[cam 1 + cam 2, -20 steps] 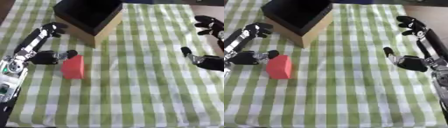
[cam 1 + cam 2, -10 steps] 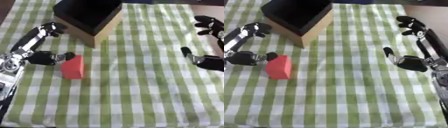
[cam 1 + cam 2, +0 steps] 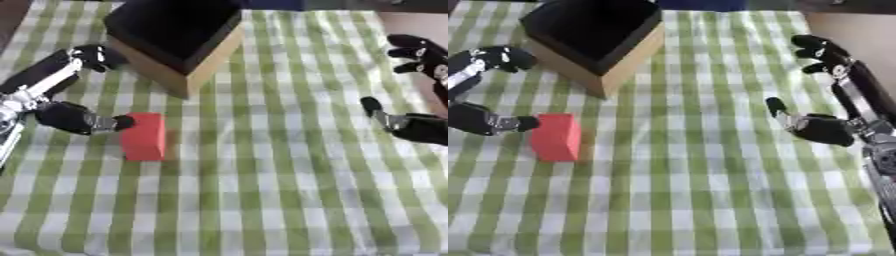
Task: Pick up objects on the table and place them in the box.
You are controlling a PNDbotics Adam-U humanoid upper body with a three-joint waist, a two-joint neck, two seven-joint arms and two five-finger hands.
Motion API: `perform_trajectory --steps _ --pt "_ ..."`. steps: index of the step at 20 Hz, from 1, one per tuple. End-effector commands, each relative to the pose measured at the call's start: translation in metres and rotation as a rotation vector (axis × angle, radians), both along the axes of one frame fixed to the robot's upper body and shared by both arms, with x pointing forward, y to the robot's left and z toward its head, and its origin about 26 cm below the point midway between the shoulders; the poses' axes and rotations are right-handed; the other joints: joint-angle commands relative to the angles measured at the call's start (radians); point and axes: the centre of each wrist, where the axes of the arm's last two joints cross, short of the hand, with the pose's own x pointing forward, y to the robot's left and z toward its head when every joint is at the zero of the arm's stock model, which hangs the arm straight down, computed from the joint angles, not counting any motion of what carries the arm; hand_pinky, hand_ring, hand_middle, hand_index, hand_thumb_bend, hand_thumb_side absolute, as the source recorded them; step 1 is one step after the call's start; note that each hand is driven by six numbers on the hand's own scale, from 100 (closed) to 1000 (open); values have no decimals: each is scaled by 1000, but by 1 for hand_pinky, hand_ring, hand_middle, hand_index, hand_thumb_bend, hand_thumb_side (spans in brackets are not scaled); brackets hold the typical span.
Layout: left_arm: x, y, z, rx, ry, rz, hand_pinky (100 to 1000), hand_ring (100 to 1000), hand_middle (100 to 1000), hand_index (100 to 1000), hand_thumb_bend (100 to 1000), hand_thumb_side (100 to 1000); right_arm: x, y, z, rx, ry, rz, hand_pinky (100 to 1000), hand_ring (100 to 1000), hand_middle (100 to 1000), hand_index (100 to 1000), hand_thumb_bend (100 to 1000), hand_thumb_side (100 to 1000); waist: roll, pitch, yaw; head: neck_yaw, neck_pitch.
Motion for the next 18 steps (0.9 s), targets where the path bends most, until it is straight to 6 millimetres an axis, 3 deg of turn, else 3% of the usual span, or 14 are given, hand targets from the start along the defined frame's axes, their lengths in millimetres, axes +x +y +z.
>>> perform_trajectory --steps 1,18 --pt "-1 5 15 105 -3 -21 832 829 820 876 641 448 -1 -5 8 -20 -20 -5 761 879 926 963 313 194 1 -19 -1 1 -10" --pt "11 -2 -3 165 116 -70 825 825 819 875 645 446 0 -4 7 -20 -17 0 761 879 926 963 314 193 -1 -19 -4 7 -7"
